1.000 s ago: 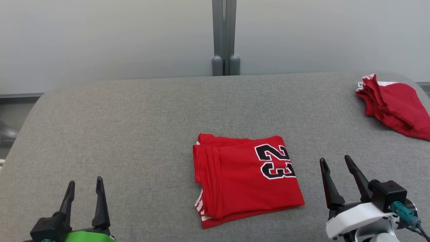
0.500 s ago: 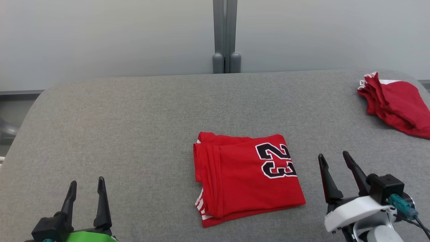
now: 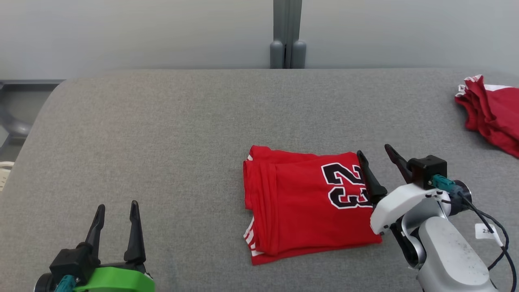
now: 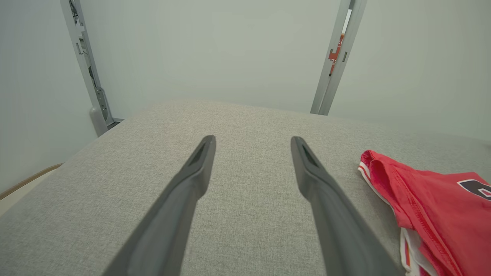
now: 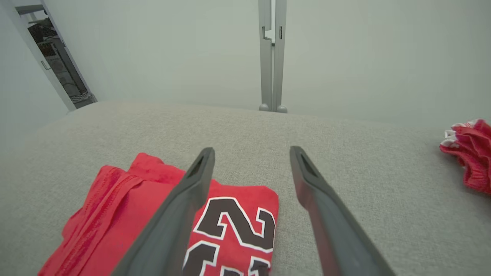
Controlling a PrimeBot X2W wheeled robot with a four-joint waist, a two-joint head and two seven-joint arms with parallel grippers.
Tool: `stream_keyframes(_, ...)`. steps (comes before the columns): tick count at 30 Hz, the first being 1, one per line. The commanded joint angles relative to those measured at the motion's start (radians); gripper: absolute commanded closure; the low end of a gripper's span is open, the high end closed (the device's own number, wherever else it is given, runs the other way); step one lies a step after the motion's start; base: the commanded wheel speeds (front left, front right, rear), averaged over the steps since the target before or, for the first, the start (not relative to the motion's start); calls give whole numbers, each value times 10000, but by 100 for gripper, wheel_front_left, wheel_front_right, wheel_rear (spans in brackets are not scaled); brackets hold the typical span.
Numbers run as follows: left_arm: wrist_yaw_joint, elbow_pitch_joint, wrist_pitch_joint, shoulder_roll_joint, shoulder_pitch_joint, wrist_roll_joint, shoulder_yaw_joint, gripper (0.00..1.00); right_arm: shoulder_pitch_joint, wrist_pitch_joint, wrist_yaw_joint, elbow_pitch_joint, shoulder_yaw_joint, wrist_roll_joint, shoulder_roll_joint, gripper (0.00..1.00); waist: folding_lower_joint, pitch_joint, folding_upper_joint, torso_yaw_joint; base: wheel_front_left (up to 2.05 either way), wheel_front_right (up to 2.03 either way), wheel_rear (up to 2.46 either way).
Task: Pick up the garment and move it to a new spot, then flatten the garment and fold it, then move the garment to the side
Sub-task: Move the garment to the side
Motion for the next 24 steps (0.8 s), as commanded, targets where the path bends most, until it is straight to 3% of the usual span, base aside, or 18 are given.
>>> stream_keyframes(1, 32, 56, -40, -17, -225, -63, -26, 0, -190, -105, -8, 390, 25, -3, -39, 0, 0, 351, 0, 273, 0, 0, 0)
stream_keyframes(9, 19, 281, -115, -62, -651, -143, -144, 0, -669, -574, -8, 2730, 87, 191, 32, 0, 0, 904, 0, 604, 0, 0, 0)
stream_keyframes(19, 51, 310, -126, -104, -843, -175, -83, 0, -544, -951, -7, 4568, 284, 548, 320, 0, 0, 1110, 0, 693, 0, 0, 0)
stream_keyframes(20, 51, 302, -127, -110, -845, -177, -79, 0, -602, -977, -7, 4707, 329, 568, 354, 55, 0, 1128, 0, 691, 0, 0, 0)
stream_keyframes(21, 50, 294, -127, -116, -855, -178, -77, 0, -687, -995, -7, 4761, 362, 626, 392, 81, 0, 1141, 0, 689, 0, 0, 0)
stream_keyframes(22, 48, 280, -128, -122, -872, -179, -76, 0, -798, -1036, -7, 4764, 414, 685, 437, 98, 0, 1153, 0, 687, 0, 0, 0)
stream_keyframes(24, 56, 245, -128, -129, -885, -183, -68, 0, -1009, -1100, -7, 4741, 534, 748, 437, 100, 0, 1172, 0, 669, 0, 0, 0)
